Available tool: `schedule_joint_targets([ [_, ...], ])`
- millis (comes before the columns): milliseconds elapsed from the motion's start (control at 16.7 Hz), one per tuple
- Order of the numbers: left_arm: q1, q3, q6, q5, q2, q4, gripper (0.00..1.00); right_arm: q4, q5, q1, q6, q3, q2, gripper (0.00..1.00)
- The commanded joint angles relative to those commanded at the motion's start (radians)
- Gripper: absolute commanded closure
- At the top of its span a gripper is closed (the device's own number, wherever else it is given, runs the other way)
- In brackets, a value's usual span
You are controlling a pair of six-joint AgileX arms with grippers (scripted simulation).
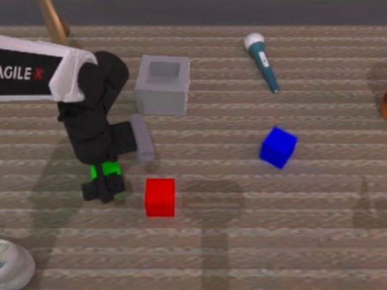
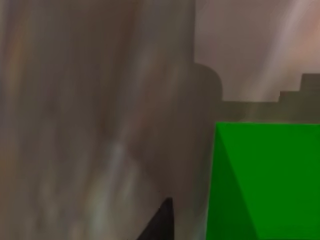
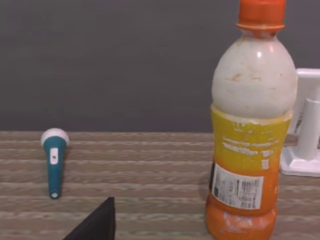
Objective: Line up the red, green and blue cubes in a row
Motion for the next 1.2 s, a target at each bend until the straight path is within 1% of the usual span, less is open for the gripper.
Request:
schedule_joint_targets([
  [300,0.0,0.0,0.0,0.0,0.0,0.0,0.98,0.0,0.0,0.0,0.0,0.0,0.0,0.0],
  [360,0.0,0.0,0.0,0.0,0.0,0.0,1.0,0.0,0.0,0.0,0.0,0.0,0.0,0.0],
  [900,0.0,0.003,-0.003,0.004,-0.012,-0.011,1.0,0.0,0.0,0.0,0.0,0.0,0.0,0.0],
  [1020,0.002,0.028,-0.002,0.004,-0.026,-0.049,1.0,0.0,0.0,0.0,0.0,0.0,0.0,0.0],
  [1200,0.01,0.088,-0.003,0.004,-0.068,-0.159,1.0,0.0,0.0,0.0,0.0,0.0,0.0,0.0],
])
